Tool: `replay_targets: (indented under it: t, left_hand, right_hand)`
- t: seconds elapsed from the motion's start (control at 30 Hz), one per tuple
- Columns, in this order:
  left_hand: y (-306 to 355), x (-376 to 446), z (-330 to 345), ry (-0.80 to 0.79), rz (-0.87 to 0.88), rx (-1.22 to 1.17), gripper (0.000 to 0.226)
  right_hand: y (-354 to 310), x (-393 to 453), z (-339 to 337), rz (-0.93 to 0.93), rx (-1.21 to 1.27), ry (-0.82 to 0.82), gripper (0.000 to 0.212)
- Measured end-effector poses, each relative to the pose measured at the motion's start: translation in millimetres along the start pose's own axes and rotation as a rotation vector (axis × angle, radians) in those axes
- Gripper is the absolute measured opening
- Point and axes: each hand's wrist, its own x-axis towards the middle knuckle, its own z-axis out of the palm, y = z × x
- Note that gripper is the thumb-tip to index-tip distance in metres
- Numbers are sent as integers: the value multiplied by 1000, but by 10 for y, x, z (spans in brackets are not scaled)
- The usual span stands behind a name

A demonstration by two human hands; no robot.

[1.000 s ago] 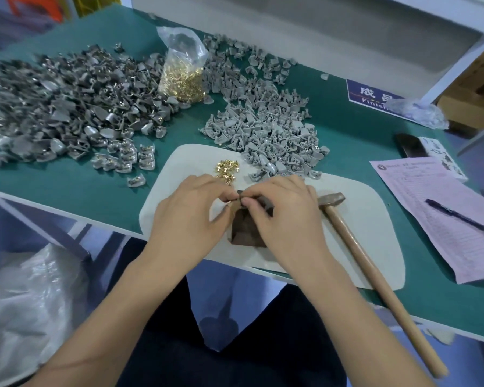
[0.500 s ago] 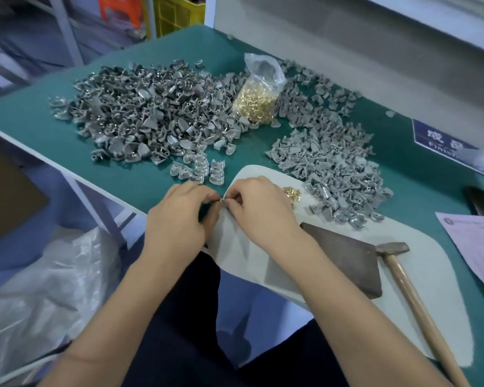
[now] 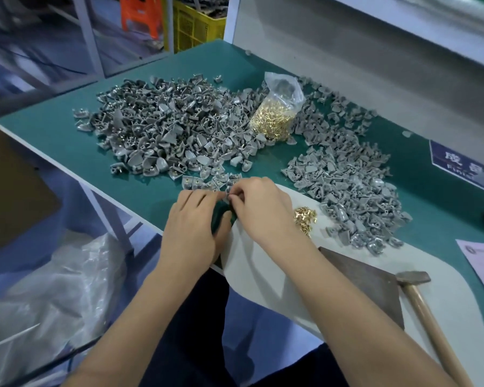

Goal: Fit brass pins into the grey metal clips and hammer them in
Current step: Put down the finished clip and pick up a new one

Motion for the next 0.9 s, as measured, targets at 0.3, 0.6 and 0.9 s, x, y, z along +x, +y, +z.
replay_targets:
  t: [0.3, 0.6, 0.9]
  left_hand:
    - [323, -7, 16, 48, 33, -153, 25]
    - [795, 97, 308, -347, 151, -157, 19]
    - [960, 229, 479, -272, 140, -21, 7]
  right_hand:
    - [568, -220, -351, 131, 179, 130, 16]
    - [1408, -1066, -571, 482, 261, 334, 4]
    - [1392, -1209, -441, 442, 326, 451, 2]
